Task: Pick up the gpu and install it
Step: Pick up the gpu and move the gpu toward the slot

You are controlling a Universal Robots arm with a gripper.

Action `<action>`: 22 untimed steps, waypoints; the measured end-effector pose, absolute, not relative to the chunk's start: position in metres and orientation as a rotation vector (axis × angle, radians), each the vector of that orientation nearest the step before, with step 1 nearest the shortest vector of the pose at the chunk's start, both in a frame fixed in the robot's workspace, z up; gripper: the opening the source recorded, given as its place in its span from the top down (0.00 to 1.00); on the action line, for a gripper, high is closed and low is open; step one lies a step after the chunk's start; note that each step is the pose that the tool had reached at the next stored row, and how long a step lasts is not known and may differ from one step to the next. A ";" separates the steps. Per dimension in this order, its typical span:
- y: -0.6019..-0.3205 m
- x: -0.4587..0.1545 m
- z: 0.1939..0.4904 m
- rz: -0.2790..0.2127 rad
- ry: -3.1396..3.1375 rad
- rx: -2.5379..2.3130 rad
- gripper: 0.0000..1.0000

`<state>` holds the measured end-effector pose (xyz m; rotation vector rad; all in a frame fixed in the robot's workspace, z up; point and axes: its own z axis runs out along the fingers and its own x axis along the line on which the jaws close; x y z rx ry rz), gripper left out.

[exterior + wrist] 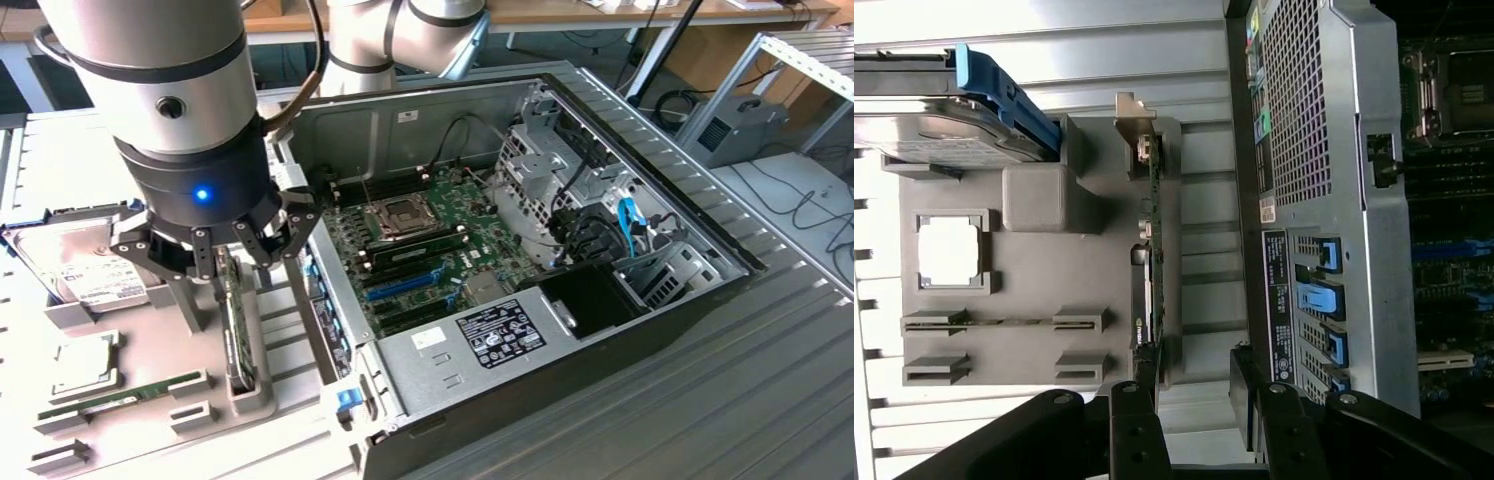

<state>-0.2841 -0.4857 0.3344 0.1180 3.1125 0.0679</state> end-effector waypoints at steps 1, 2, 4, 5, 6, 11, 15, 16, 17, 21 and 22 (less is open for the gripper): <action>-0.486 -0.284 0.334 0.068 3.112 0.118 0.58; -0.486 -0.284 0.334 0.068 3.112 0.118 0.58; -0.486 -0.284 0.333 0.068 3.113 0.118 0.58; -0.486 -0.284 0.333 0.068 3.113 0.118 0.58; -0.486 -0.284 0.332 0.068 3.113 0.118 0.58; -0.486 -0.284 0.331 0.068 3.112 0.118 0.58; -0.486 -0.284 0.329 0.068 3.113 0.118 0.58; -0.486 -0.284 0.329 0.068 3.113 0.118 0.58; -0.486 -0.284 0.329 0.068 3.112 0.118 0.58; -0.486 -0.284 0.327 0.068 3.112 0.118 0.58; -0.486 -0.284 0.327 0.068 3.113 0.118 0.58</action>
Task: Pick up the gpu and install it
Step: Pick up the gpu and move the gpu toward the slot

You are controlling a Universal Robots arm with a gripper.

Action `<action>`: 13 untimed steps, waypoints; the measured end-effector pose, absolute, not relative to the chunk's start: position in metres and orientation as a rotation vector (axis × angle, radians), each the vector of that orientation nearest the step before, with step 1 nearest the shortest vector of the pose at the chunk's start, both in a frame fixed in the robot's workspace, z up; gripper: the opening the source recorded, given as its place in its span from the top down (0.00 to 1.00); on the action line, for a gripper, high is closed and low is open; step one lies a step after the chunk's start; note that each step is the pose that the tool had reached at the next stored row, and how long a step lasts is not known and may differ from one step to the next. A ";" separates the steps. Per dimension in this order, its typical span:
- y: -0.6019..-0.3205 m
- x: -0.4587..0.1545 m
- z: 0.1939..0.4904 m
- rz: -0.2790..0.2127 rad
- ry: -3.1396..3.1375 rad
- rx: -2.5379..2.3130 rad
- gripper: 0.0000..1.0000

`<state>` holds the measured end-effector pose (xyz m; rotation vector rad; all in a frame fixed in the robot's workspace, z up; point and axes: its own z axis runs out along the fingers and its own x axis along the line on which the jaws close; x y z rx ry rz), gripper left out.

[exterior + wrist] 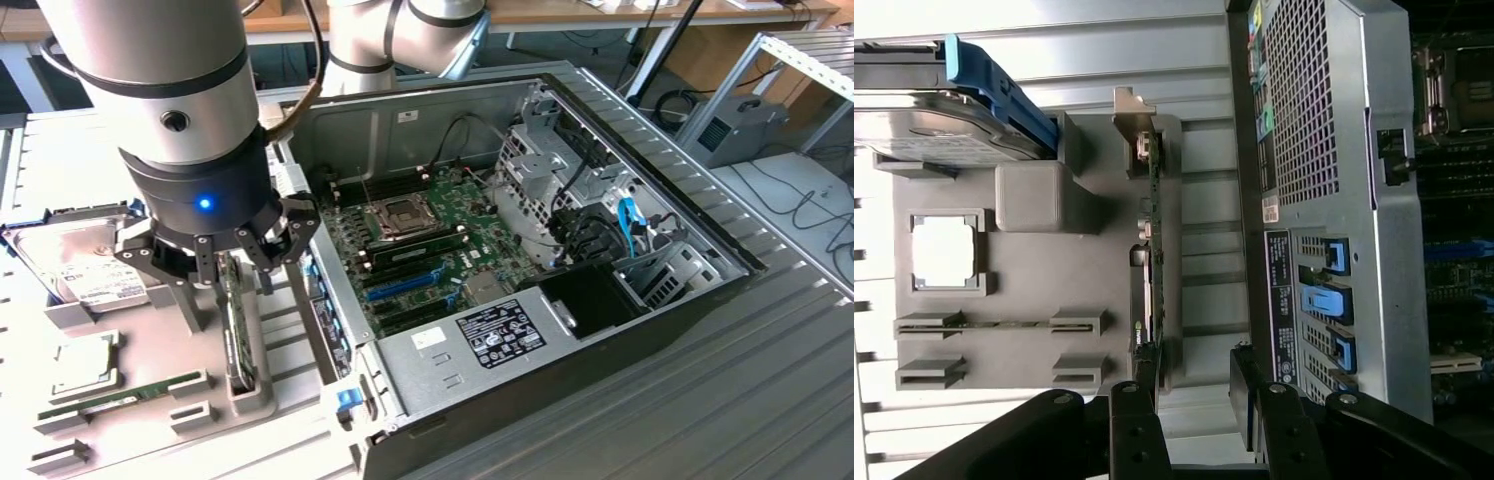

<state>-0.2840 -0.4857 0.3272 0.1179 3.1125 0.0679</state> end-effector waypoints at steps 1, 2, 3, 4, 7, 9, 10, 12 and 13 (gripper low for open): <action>-0.486 -0.284 0.327 0.068 3.112 0.118 0.58; -0.486 -0.284 0.327 0.068 3.112 0.118 0.58; -0.486 -0.284 0.326 0.068 3.113 0.118 0.58; -0.486 -0.284 0.326 0.068 3.112 0.118 0.58; -0.486 -0.284 0.325 0.068 3.113 0.118 0.58; -0.486 -0.284 0.324 0.068 3.113 0.118 0.58; -0.486 -0.284 0.324 0.068 3.113 0.118 0.58; -0.486 -0.284 0.323 0.068 3.113 0.118 0.58; -0.486 -0.284 0.323 0.068 3.113 0.118 0.58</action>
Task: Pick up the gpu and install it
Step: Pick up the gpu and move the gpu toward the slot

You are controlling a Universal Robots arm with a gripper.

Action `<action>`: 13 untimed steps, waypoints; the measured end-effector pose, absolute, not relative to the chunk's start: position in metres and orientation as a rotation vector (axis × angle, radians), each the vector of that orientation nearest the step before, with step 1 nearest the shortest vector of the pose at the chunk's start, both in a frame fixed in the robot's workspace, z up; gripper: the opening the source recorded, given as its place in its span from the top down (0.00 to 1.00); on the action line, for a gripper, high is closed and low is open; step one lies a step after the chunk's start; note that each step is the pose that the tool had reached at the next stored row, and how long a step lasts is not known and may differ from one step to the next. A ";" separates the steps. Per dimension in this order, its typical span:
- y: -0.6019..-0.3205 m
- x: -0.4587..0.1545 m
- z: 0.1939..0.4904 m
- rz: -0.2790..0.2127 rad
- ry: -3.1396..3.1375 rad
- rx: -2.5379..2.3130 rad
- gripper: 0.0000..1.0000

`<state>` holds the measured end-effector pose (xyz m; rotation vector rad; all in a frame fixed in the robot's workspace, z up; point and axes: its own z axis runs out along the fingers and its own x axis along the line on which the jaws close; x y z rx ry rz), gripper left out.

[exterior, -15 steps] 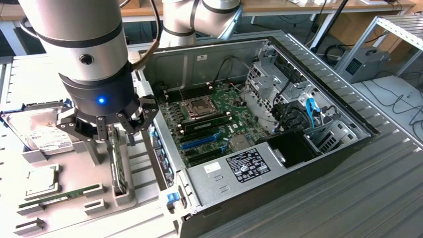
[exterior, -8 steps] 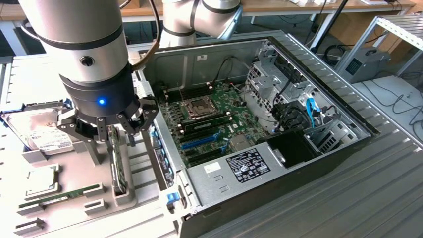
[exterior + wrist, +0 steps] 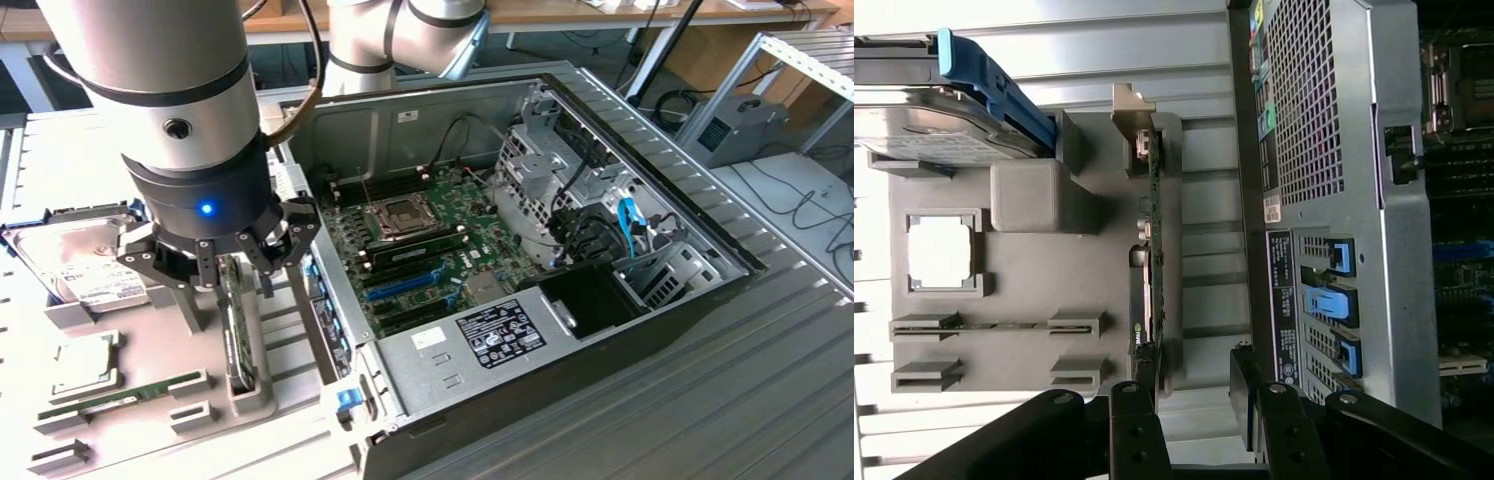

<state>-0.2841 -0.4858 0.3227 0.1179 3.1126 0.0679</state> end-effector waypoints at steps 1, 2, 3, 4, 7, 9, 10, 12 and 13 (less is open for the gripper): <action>-0.486 -0.284 0.322 0.068 3.112 0.118 0.58; -0.486 -0.284 0.322 0.068 3.112 0.118 0.58; -0.486 -0.284 0.322 0.068 3.112 0.118 0.58; -0.486 -0.284 0.321 0.068 3.113 0.118 0.58; -0.486 -0.284 0.320 0.068 3.113 0.118 0.58; -0.486 -0.284 0.320 0.068 3.112 0.118 0.58; -0.486 -0.284 0.319 0.068 3.112 0.118 0.58; -0.486 -0.284 0.319 0.068 3.113 0.118 0.58; -0.486 -0.284 0.318 0.068 3.112 0.118 0.58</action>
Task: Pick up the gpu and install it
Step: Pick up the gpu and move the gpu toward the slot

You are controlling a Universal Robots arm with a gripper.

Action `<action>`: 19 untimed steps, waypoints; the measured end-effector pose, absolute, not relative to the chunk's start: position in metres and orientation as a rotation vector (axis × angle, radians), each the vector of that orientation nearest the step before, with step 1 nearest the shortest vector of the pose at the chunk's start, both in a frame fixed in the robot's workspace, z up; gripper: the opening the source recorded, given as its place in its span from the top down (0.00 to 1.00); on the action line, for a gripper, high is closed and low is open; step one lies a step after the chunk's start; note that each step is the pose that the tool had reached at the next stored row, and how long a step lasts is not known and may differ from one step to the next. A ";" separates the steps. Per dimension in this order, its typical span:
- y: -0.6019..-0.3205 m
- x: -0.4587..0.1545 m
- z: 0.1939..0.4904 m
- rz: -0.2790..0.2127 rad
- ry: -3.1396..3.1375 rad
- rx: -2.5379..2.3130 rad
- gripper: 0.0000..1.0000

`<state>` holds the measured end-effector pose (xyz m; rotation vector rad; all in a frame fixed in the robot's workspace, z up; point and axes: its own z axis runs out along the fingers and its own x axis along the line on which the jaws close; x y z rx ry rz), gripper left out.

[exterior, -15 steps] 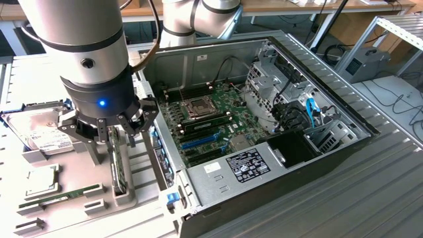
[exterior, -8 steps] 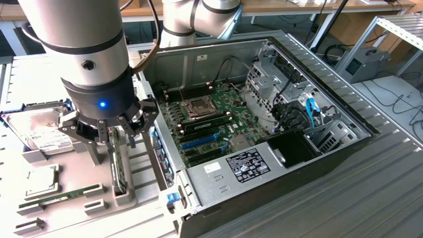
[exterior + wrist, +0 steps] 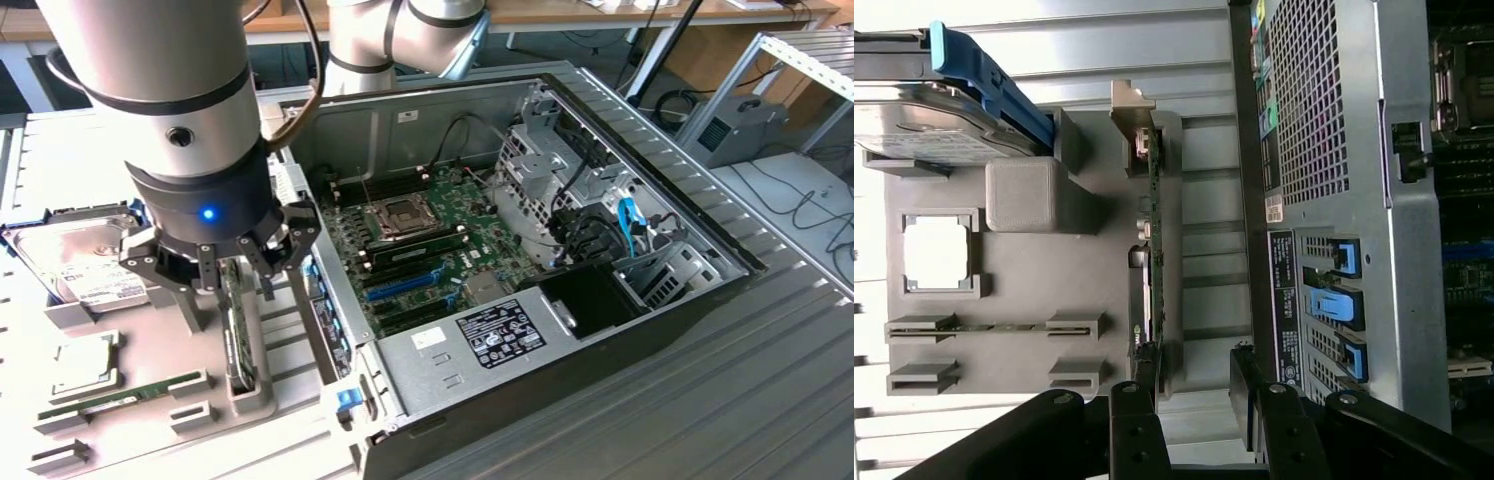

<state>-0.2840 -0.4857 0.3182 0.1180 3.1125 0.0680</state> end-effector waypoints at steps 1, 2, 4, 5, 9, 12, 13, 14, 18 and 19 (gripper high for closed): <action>-0.486 -0.284 0.318 0.068 3.112 0.118 0.58; -0.486 -0.284 0.317 0.068 3.113 0.118 0.58; -0.486 -0.284 0.317 0.068 3.113 0.118 0.58; -0.486 -0.284 0.316 0.068 3.113 0.118 0.58; -0.486 -0.284 0.315 0.068 3.113 0.118 0.58; -0.486 -0.284 0.314 0.068 3.113 0.118 0.58; -0.486 -0.284 0.313 0.068 3.113 0.118 0.58; -0.486 -0.284 0.313 0.068 3.113 0.118 0.58; -0.486 -0.284 0.312 0.068 3.113 0.118 0.58; -0.486 -0.284 0.311 0.068 3.113 0.118 0.58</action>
